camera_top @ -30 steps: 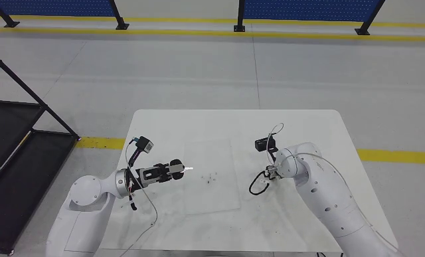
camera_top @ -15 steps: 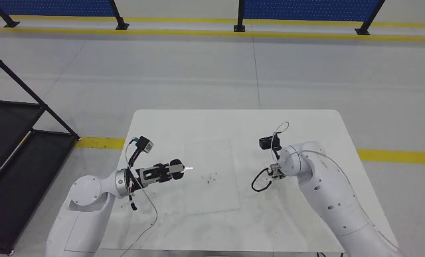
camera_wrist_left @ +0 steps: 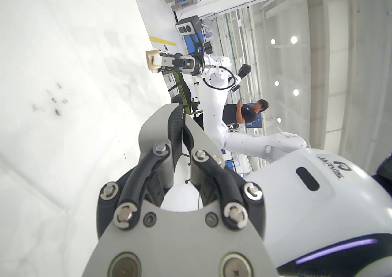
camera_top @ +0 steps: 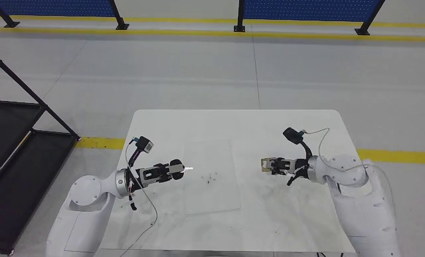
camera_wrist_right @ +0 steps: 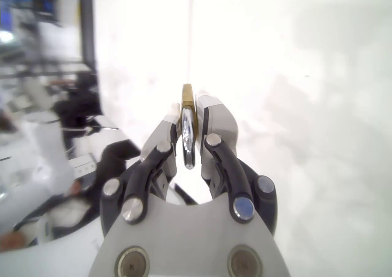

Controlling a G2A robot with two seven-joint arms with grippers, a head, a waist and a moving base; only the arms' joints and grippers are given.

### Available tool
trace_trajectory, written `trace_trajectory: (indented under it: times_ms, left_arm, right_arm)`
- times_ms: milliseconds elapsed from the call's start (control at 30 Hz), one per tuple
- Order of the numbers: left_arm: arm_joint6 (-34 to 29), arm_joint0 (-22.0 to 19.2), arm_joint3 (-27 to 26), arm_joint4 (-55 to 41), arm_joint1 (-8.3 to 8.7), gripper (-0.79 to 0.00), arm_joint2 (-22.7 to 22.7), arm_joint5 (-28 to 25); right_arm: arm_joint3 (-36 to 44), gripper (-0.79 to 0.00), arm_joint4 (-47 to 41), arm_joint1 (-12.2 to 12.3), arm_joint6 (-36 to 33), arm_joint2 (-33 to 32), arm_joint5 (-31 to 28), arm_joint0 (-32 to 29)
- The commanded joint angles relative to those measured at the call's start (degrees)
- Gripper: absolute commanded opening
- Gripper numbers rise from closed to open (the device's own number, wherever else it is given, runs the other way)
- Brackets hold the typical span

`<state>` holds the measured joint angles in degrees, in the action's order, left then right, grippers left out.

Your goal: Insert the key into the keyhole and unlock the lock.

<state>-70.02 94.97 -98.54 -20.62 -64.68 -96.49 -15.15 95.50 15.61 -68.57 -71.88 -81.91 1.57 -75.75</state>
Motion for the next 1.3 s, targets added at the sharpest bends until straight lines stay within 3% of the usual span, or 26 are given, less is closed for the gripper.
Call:
trace_trajectory:
  times_ms: [0,133,233,633,933,1267]
  left_arm:
    - [0.0,0.0,0.0,0.0,0.00,-0.785,0.0,0.0]
    - [0.0,0.0,0.0,0.0,0.00,-0.785,0.0,0.0]
    - [0.0,0.0,0.0,0.0,0.00,-0.785,0.0,0.0]
    - [0.0,0.0,0.0,0.0,0.00,-0.785,0.0,0.0]
    - [0.0,0.0,0.0,0.0,0.00,-0.785,0.0,0.0]
    - [0.0,0.0,0.0,0.0,0.00,-0.785,0.0,0.0]
  right_arm:
    - [0.8,-0.785,-7.2,0.0,2.2,-1.5,-3.7,-2.8]
    - [1.7,-0.785,-17.0,-0.1,5.4,-2.6,-7.7,-7.3]
    - [1.1,-0.785,-22.9,-0.3,5.2,-1.4,-7.4,-8.3]
    - [1.1,-0.785,-22.9,-0.3,5.2,-1.4,-7.4,-8.3]
    - [2.5,-0.785,-31.3,-0.5,7.8,1.9,-10.3,-13.8]
    - [6.5,-0.785,-29.2,-0.8,16.2,7.4,-12.2,-16.3]
